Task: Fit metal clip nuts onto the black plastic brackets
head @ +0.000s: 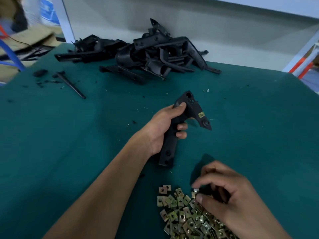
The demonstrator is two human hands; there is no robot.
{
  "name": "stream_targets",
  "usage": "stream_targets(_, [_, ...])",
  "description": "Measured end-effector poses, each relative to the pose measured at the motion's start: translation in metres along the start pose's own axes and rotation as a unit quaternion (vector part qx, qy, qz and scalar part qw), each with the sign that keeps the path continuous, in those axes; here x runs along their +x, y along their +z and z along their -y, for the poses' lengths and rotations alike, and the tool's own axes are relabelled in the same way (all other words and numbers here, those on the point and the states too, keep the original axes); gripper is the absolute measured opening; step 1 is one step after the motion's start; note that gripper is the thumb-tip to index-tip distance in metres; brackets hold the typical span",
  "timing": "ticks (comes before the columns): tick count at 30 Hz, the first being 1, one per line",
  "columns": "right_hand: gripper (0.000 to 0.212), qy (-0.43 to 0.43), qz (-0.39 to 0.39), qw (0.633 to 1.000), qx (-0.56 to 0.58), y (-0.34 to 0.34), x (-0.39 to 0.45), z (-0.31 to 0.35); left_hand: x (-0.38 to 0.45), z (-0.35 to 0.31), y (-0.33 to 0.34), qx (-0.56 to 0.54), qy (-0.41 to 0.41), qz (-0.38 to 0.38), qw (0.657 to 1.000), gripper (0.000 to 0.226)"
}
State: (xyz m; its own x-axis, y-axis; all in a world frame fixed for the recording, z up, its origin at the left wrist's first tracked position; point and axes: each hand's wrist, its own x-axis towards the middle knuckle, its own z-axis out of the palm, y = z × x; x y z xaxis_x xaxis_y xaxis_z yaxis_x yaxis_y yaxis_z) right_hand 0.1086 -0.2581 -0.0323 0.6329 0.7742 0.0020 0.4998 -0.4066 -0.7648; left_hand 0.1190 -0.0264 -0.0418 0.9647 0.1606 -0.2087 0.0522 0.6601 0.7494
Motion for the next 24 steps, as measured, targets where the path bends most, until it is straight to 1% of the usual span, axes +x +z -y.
stream_targets(4, [0.025,0.000,0.020,0.999,0.031,-0.001,0.002,0.002,-0.002,0.000,0.001,-0.002,-0.002,0.000,1.000,0.015])
stream_targets(6, [0.018,0.015,0.001,0.996,0.091,-0.005,0.002,0.001,-0.002,-0.001,0.002,-0.005,-0.002,-0.001,1.000,0.016])
stream_targets(7, [0.011,0.032,-0.010,0.991,0.133,-0.007,0.002,-0.001,-0.003,-0.002,0.002,-0.007,-0.002,-0.002,1.000,0.016])
stream_targets(8, [0.010,0.047,-0.018,0.984,0.171,-0.009,0.003,-0.003,-0.003,-0.002,0.002,-0.009,-0.003,-0.002,1.000,0.015])
stream_targets(11, [0.013,0.066,-0.026,0.970,0.231,-0.013,0.006,-0.009,-0.004,-0.002,0.002,-0.011,-0.003,-0.002,1.000,0.015])
stream_targets(17, [0.029,0.060,-0.022,0.964,0.258,-0.014,0.006,-0.018,-0.002,-0.001,0.002,0.007,0.001,0.009,1.000,0.017])
stream_targets(20, [0.029,0.050,-0.032,0.965,0.254,-0.013,0.004,-0.020,-0.001,-0.001,0.000,0.013,0.005,0.014,1.000,0.017])
stream_targets(24, [0.029,0.060,-0.043,0.952,0.298,-0.014,0.005,-0.021,0.001,0.000,-0.003,0.018,0.003,0.021,1.000,0.016])
